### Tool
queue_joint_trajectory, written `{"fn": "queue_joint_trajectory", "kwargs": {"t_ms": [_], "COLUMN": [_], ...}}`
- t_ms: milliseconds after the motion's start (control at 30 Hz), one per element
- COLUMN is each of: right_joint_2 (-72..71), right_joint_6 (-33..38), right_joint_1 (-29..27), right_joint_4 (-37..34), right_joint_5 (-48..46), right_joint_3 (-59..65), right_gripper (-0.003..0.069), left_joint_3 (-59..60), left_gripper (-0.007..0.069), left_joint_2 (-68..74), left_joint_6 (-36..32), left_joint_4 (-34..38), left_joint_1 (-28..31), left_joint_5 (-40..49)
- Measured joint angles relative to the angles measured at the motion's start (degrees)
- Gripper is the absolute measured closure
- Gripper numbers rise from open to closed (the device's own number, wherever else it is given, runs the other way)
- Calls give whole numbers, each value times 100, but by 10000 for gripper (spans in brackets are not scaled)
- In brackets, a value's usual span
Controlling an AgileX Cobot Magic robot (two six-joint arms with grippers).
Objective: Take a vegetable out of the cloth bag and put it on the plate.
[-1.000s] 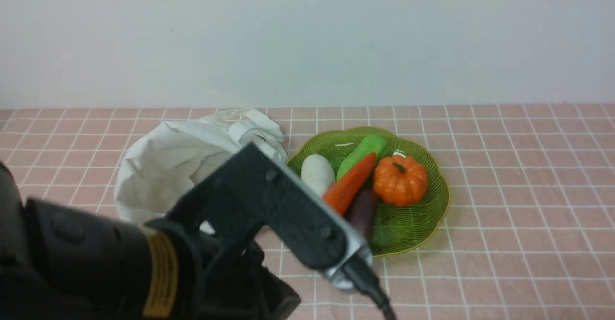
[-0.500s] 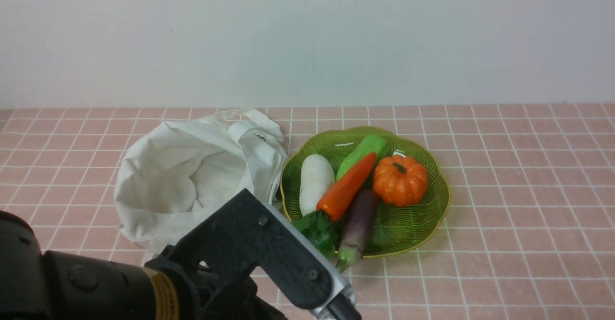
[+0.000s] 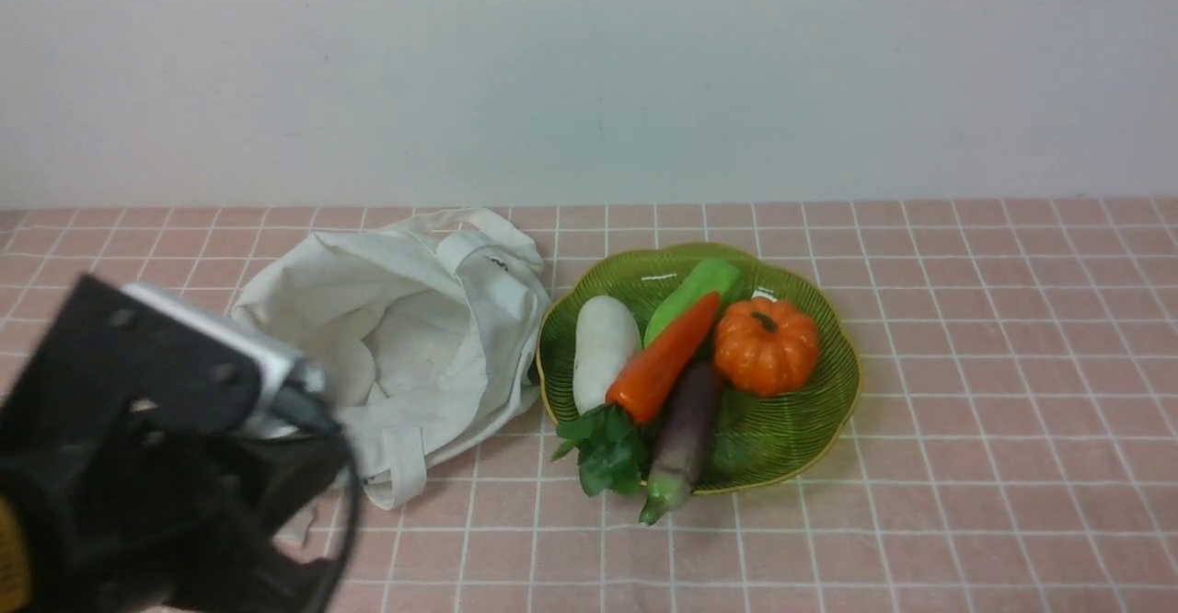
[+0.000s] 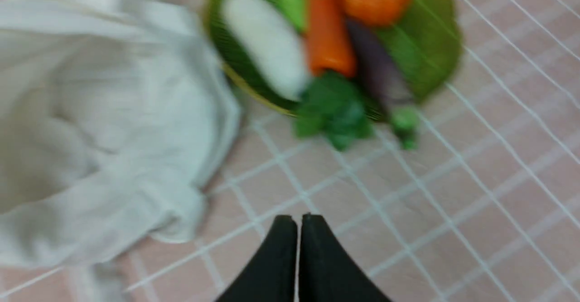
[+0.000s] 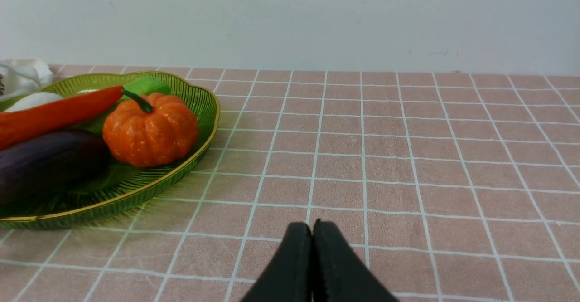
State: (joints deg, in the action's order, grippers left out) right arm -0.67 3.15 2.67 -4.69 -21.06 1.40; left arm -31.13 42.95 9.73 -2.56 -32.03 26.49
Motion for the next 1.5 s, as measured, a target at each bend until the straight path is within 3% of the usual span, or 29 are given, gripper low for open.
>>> {"fn": "queue_joint_trajectory", "kwargs": {"t_ms": [233,467,633,800,1500], "right_joint_2": [0,0,0,0,0], "right_joint_6": [0,0,0,0,0], "right_joint_1": [0,0,0,0,0], "right_joint_4": [0,0,0,0,0], "right_joint_5": [0,0,0,0,0], "right_joint_3": [0,0,0,0,0], "right_gripper": [673,673,673,673,673], "left_joint_3": [1733,2786,3040,3221,3263], "left_gripper": [629,629,629,629,629], "left_joint_2": [-3177,-4336,-4352,-4352,-4352], "left_joint_6": [-18,-64,-289,-536,-573], "left_joint_4": [-85,-92,-92,-73,-39], "left_joint_1": [2254,3416,3433,3082,3026], "left_joint_5": [-16,3,3,-209,-424]}}
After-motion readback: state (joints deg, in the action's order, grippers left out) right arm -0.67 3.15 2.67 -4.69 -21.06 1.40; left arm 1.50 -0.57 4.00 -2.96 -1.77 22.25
